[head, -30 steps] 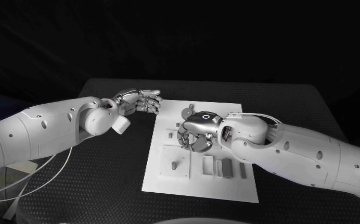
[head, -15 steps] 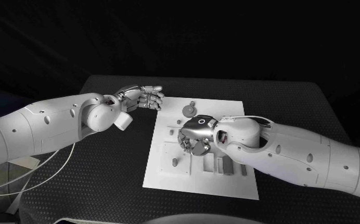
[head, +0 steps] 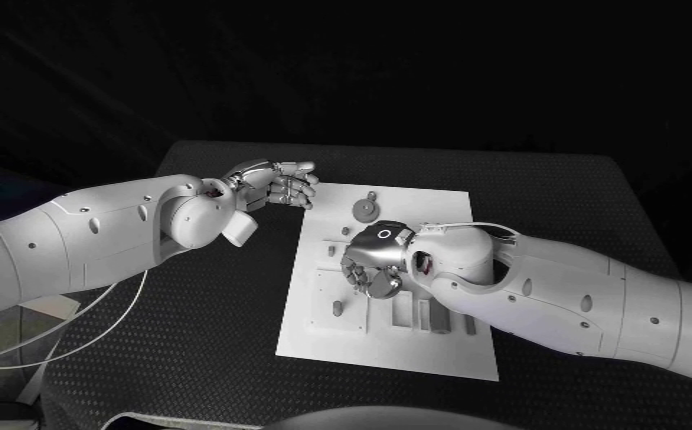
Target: Assemble the parts on the task board
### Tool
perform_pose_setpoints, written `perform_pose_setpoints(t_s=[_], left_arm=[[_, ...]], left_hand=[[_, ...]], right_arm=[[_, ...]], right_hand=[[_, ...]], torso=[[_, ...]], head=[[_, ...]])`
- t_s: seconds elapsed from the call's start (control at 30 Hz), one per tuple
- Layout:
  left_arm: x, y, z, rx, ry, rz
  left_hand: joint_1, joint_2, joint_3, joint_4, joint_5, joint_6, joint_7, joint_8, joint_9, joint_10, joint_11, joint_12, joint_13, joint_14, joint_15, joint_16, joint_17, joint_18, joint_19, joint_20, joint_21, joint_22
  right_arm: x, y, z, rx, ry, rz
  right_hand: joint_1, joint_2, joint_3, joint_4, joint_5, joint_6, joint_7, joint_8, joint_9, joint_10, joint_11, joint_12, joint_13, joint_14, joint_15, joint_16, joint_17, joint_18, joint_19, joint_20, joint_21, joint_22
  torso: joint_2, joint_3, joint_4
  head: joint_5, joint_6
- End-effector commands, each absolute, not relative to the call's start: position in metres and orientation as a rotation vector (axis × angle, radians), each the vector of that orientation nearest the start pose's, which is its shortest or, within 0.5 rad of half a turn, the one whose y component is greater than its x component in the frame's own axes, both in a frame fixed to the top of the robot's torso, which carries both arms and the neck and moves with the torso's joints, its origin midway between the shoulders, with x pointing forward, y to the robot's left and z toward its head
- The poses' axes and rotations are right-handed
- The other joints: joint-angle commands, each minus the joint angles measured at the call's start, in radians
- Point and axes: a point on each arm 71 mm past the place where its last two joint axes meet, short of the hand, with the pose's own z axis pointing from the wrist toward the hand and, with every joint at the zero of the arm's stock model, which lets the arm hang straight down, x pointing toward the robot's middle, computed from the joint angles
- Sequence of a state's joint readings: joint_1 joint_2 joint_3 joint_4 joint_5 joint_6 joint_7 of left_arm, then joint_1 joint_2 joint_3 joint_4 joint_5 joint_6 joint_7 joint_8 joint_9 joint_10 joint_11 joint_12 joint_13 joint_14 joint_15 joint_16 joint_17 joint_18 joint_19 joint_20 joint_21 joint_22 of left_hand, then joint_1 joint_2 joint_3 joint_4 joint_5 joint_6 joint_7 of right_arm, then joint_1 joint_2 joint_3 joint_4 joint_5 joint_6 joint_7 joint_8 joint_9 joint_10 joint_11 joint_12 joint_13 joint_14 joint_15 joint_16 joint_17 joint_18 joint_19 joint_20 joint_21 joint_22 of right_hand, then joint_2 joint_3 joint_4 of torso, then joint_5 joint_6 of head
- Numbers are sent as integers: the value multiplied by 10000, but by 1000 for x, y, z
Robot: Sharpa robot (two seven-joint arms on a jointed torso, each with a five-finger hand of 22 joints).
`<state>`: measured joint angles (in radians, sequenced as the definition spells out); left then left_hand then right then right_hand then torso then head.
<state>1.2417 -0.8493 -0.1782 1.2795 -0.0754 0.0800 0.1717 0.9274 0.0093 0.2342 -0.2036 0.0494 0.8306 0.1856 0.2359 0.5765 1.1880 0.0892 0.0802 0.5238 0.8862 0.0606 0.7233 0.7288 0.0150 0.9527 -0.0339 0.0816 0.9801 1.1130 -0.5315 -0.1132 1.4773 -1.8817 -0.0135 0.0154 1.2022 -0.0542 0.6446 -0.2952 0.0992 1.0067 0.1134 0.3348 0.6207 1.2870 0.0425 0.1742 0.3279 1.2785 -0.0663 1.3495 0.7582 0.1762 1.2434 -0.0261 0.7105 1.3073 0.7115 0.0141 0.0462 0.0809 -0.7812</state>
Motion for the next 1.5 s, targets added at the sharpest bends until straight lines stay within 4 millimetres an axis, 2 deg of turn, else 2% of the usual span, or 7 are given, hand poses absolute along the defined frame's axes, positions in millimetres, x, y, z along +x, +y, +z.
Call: perform_pose_setpoints(t_s=[0.03, 1.5], left_arm=[[506, 269, -230, -11038, 18495, -14509], [505, 266, -231, -10978, 18712, -14670]], left_hand=[[-119, -15, 50, -1, -7, 34, -6, 63, 16, 25, 22, -57, 16, 57, 21, -6, -10, 7, 18, -21, -24, 13], [-166, -39, 121, -95, -6, 16, 1, 62, 19, -4, 35, -84, 47, 34, 31, -15, -19, -1, -3, -16, -43, 40]], right_arm=[[424, -44, -261, -9669, 17656, 7259], [424, -37, -277, -10287, 18026, 6823]], right_hand=[[82, 15, 55, 8, 41, 59, -1, 33, 6, 118, -56, 51, 25, 3, -81, 2, 12, 856, 20, -50, 47, 227], [67, 7, 80, 6, 41, 62, -3, 17, 35, 113, -60, 45, 66, 0, -85, -5, 13, 856, 10, -43, 57, 223]], torso=[[-2, -3, 0], [3, -5, 2]], head=[[-2, -8], [-7, -21]])
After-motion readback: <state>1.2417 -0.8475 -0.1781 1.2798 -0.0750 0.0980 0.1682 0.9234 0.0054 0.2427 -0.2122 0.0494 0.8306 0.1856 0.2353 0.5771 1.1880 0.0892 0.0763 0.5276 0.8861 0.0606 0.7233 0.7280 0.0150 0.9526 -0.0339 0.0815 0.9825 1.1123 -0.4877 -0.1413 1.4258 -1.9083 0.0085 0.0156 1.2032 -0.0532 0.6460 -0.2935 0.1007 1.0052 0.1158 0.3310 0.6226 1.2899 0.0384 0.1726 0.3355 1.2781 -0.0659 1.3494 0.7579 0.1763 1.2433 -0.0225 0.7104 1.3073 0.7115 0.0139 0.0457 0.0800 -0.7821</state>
